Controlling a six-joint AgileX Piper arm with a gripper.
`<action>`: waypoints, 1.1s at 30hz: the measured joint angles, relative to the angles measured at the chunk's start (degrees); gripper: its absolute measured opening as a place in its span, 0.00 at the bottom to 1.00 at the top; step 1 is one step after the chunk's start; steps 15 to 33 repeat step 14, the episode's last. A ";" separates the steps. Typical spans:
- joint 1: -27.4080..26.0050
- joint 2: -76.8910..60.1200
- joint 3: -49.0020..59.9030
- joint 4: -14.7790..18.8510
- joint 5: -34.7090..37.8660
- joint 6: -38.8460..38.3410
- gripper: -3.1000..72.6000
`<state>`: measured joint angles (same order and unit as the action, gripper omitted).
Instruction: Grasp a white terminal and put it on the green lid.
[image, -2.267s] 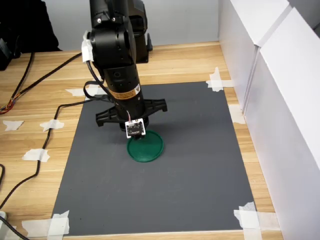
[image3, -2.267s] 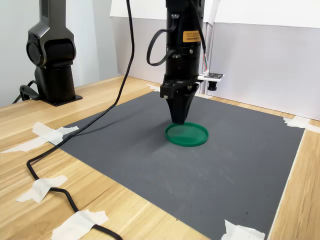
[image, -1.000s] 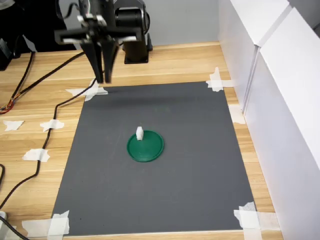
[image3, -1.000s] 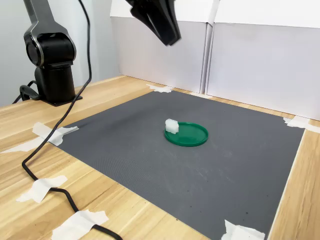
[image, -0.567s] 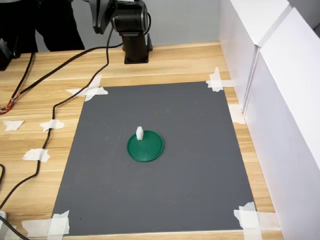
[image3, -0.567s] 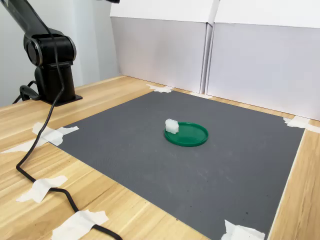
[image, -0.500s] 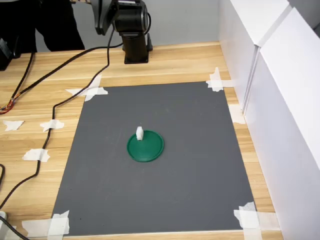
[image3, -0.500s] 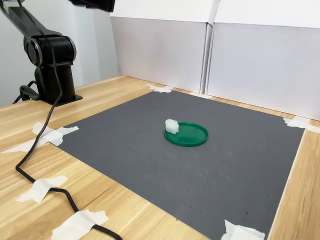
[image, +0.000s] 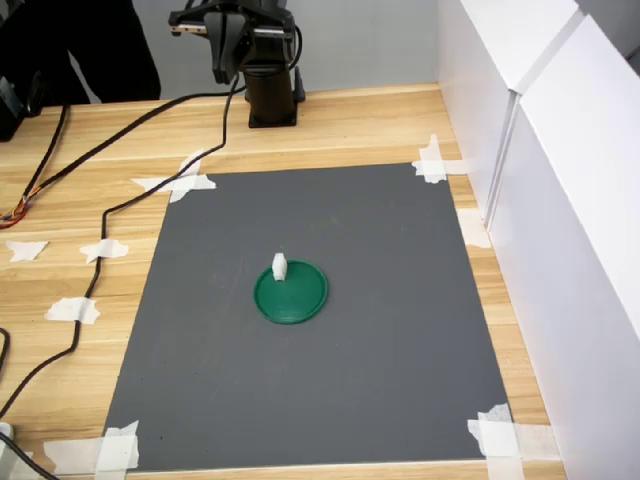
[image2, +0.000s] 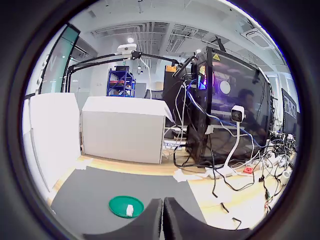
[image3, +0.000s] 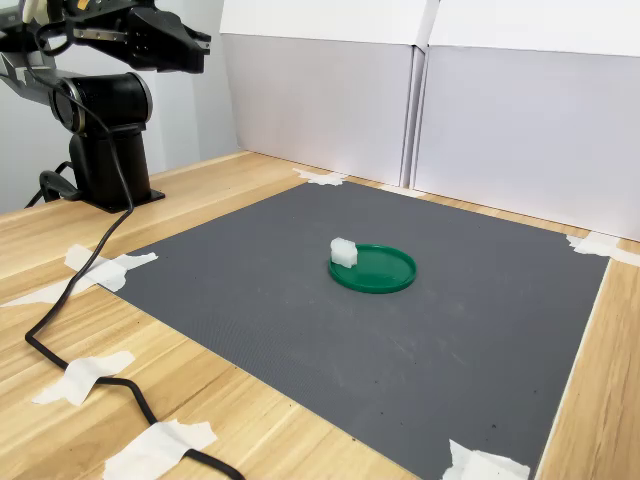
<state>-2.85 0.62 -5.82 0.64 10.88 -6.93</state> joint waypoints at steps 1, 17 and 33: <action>0.00 0.00 0.19 0.00 0.30 0.00 0.02; 0.00 0.00 0.51 0.00 0.35 0.10 0.02; 0.00 0.00 0.51 0.00 0.35 0.10 0.02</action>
